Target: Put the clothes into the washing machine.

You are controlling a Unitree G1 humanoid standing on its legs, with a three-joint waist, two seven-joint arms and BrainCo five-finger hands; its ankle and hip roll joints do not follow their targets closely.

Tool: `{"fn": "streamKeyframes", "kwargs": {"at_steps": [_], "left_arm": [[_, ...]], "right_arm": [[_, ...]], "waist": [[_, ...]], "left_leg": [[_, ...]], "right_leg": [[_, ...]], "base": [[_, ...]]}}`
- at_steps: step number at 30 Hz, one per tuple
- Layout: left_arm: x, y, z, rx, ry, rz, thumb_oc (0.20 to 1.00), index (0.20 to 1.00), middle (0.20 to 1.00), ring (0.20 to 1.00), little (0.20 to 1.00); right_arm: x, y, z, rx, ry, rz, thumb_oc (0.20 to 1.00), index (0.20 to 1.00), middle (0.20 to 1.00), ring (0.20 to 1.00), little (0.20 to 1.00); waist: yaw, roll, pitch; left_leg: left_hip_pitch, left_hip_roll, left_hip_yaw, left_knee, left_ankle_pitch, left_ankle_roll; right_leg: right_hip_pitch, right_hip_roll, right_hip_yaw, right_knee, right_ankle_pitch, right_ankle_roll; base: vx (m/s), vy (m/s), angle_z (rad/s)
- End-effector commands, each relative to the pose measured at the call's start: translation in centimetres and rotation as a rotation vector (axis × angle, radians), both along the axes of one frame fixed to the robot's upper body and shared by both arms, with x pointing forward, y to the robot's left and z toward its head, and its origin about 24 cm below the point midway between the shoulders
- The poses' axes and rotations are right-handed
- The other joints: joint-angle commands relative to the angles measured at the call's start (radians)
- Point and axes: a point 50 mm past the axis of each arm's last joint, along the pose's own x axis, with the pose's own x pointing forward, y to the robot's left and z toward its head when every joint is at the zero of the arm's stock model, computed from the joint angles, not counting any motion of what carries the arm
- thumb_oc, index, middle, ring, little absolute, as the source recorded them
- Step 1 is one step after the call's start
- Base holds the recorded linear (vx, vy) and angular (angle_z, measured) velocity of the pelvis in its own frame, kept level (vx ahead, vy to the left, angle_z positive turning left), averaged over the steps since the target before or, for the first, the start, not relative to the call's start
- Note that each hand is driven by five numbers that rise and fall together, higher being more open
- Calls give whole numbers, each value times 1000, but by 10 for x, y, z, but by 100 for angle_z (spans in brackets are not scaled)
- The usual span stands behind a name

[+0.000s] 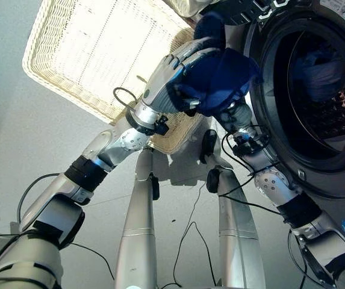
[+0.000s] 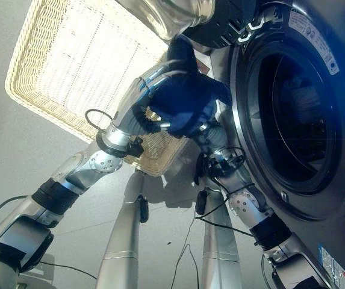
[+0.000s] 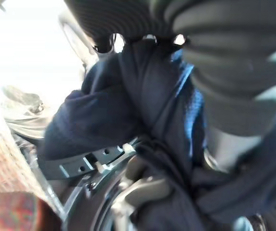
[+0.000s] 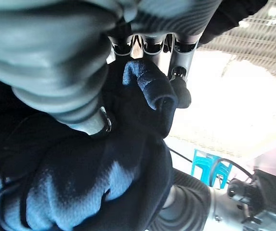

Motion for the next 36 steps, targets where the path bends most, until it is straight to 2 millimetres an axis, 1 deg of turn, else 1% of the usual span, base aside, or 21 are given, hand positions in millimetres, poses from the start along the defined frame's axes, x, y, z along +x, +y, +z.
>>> {"fn": "streamKeyframes", "kwargs": {"at_steps": [1, 6, 10, 11, 13, 17, 21, 26, 28, 29, 32, 36], "left_arm": [[-15, -21, -9, 71, -37, -69, 1000, 1000, 1000, 1000, 1000], [-10, -16, -10, 32, -45, -9, 1000, 1000, 1000, 1000, 1000], [-9, -11, -10, -5, -48, 8, 1000, 1000, 1000, 1000, 1000], [-8, -7, -11, -35, -53, 28, 1000, 1000, 1000, 1000, 1000], [-7, -5, -12, -58, -49, 26, 1000, 1000, 1000, 1000, 1000], [-7, 7, -12, -233, 9, -18, 1000, 1000, 1000, 1000, 1000], [-6, 20, -17, -462, 74, -87, 1000, 1000, 1000, 1000, 1000], [-3, 28, -20, -594, 108, -115, 1000, 1000, 1000, 1000, 1000], [1, 32, -21, -623, 112, -88, 1000, 1000, 1000, 1000, 1000], [4, 35, -22, -633, 116, -70, 1000, 1000, 1000, 1000, 1000], [11, 43, -23, -681, 130, -33, 1000, 1000, 1000, 1000, 1000], [24, 57, -26, -755, 168, 33, 1000, 1000, 1000, 1000, 1000]], "right_arm": [[-29, 9, 43, 114, -252, 78, 200, 200, 200, 200, 200], [-28, 5, 44, 146, -258, 60, 200, 200, 200, 200, 200], [-27, -1, 46, 174, -264, 38, 200, 200, 200, 200, 200], [-27, -3, 45, 188, -266, 29, 200, 200, 200, 200, 200], [-27, -5, 45, 195, -265, 16, 200, 200, 200, 200, 200], [-22, -12, 40, 228, -222, -40, 200, 200, 200, 200, 200], [-10, -18, 28, 271, -115, -84, 200, 200, 200, 200, 200], [6, -28, 21, 323, -8, -159, 200, 200, 200, 200, 200], [14, -38, 16, 359, 55, -206, 200, 200, 200, 200, 200], [20, -47, 11, 382, 93, -238, 200, 200, 200, 200, 200], [31, -64, 3, 404, 164, -307, 200, 200, 200, 200, 200], [48, -92, -10, 442, 273, -393, 200, 200, 200, 200, 200]], "waist": [[-9, 9, -23], [-7, 9, -23], [-5, 10, -23], [-4, 11, -23], [-4, 11, -23], [-2, 10, -23], [5, 10, -23], [12, 15, -23], [14, 17, -23], [15, 18, -23], [17, 21, -23], [17, 22, -23]], "left_leg": [[-8, -66, 8, 125, -127, 15], [-5, -65, 8, 124, -125, 14], [-3, -64, 6, 121, -124, 12], [-4, -64, 5, 120, -123, 12], [-3, -63, 6, 118, -122, 12], [-4, -62, 5, 117, -121, 11], [-8, -62, 1, 121, -123, 12], [-9, -67, -3, 128, -123, 8], [-6, -69, -3, 128, -123, 7], [-3, -68, -1, 127, -122, 7], [0, -66, 1, 128, -122, 5], [1, -62, 8, 130, -125, 0]], "right_leg": [[78, 34, -41, -270, 227, 138], [82, 30, -44, -272, 228, 140], [83, 28, -45, -272, 229, 142], [82, 28, -44, -272, 230, 142], [82, 28, -44, -272, 231, 143], [83, 29, -42, -272, 230, 143], [79, 25, -45, -265, 229, 141], [79, 24, -50, -258, 227, 139], [82, 25, -52, -258, 227, 138], [85, 24, -53, -256, 227, 138], [89, 25, -53, -257, 227, 136], [90, 29, -54, -255, 225, 134]], "base": [[0, 0, 0], [0, 0, 0], [0, 0, 0], [0, 0, 0], [0, 0, 0], [0, 0, 0], [0, 0, 0], [0, 0, 0], [0, 0, 0], [0, 0, 0], [0, 0, 0], [0, 0, 0]]}}
